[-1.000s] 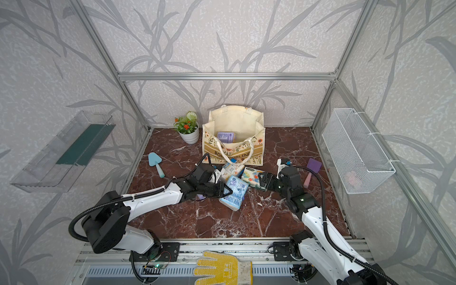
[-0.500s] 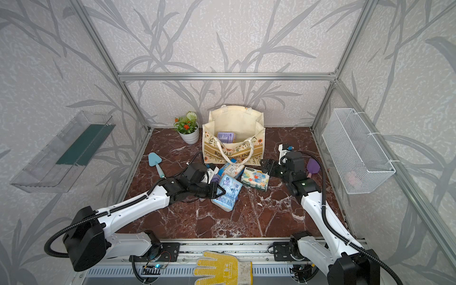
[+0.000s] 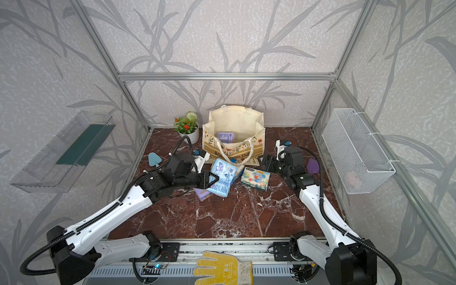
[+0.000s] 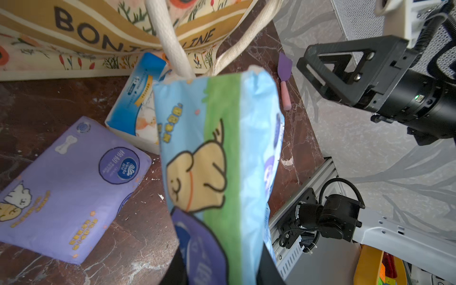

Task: Put tissues into the canvas bag
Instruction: Pick up the pack of facial tissues from the center of the board, then place the pack of facial tissues in the canvas bag.

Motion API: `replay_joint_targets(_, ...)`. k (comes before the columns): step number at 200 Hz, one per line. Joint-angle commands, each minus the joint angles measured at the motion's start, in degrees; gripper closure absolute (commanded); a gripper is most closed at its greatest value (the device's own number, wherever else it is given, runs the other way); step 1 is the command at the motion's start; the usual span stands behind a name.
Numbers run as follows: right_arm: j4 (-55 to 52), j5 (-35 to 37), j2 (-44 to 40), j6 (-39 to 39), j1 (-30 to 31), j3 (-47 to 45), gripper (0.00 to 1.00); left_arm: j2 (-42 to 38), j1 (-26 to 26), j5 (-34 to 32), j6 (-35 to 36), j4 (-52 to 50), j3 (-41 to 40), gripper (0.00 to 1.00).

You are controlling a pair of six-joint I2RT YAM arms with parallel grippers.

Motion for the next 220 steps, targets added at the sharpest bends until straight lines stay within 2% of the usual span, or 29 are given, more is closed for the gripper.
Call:
replay_joint_targets(1, -0.4, -2.0, 0.6, -1.6, -0.3, 3.3, 0.15, -0.6, 1.7, -0.8, 3.2, -1.6, 5.1, 0.80)
replay_joint_targets(42, 0.9, -1.1, 0.5, -2.1, -0.3, 3.4, 0.15, 2.3, 5.4, -3.0, 9.4, 0.4, 15.7, 0.80)
replay_joint_targets(78, 2.0, -0.8, 1.4, -2.6, -0.3, 3.2, 0.15, 10.7, 7.2, -2.8, 15.6, 0.3, 29.5, 0.80)
replay_joint_targets(111, 3.9, -0.2, 2.4, -3.4, -0.5, 5.0, 0.15, 26.1, 9.5, 2.3, 18.1, -5.2, 48.7, 0.81)
replay_joint_targets(179, -0.8, 4.7, 8.8, -7.9, -0.5, 16.3, 0.15, 61.0, 11.0, 1.9, 17.8, -25.3, 96.0, 0.84)
replay_joint_targets(191, -2.2, 5.2, 10.5, -9.4, -0.5, 19.3, 0.15, 63.9, 11.3, 1.8, 16.8, -25.8, 98.1, 0.84)
replay_joint_targets(220, -7.8, 6.3, 16.4, -12.7, -0.4, 28.2, 0.19, 64.6, 11.2, 2.9, 14.4, -21.8, 92.6, 0.84)
